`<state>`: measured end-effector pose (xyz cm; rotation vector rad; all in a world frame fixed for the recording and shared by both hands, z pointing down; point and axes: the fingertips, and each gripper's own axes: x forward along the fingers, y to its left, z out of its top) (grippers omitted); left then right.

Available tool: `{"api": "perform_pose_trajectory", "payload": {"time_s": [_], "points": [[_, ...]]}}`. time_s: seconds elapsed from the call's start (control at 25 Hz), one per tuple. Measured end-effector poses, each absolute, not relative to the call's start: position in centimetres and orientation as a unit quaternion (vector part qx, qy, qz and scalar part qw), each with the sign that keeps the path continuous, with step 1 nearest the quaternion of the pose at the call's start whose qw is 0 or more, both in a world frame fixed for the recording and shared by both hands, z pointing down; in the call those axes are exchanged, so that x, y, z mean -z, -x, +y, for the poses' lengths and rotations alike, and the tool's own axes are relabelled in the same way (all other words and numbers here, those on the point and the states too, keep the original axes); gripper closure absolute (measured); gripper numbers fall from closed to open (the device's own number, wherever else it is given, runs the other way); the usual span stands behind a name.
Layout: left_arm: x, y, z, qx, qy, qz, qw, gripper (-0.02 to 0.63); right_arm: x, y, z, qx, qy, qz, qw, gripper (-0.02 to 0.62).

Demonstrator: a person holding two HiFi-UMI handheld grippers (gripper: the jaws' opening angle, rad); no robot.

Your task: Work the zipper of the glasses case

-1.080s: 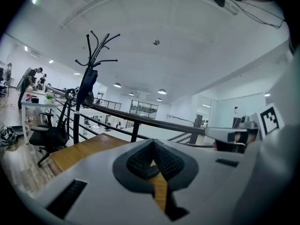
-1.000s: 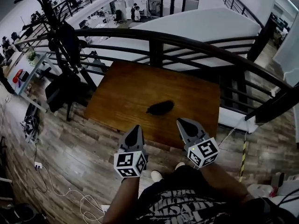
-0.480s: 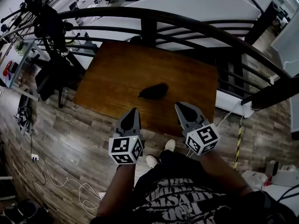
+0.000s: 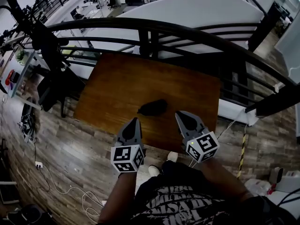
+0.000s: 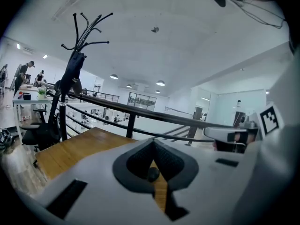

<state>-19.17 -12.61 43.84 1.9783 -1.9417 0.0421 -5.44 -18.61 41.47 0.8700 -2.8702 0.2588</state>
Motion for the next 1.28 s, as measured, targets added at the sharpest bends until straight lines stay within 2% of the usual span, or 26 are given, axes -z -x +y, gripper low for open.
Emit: {"api": "perform_pose_trajectory", "payload": {"time_s": [0.48, 0.88, 1.28], "points": [[-42.1, 16.5, -19.0, -0.038, -0.691, -0.704, 0.16, 0.606, -40.0, 3.3, -26.2, -0.09, -0.264, -0.96, 0.034, 0.601], [-43.1, 16.4, -20.2, -0.055, -0.679, -0.712, 0.17, 0.606, -41.4, 3.5, -27.9, -0.112, -0.244, -0.963, 0.034, 0.601], [-49.1, 17.1, -22.6, -0.086, -0.703, -0.675, 0.206, 0.606, -47.7, 4.2, -28.9, -0.123, -0.254, -0.954, 0.099, 0.603]]}}
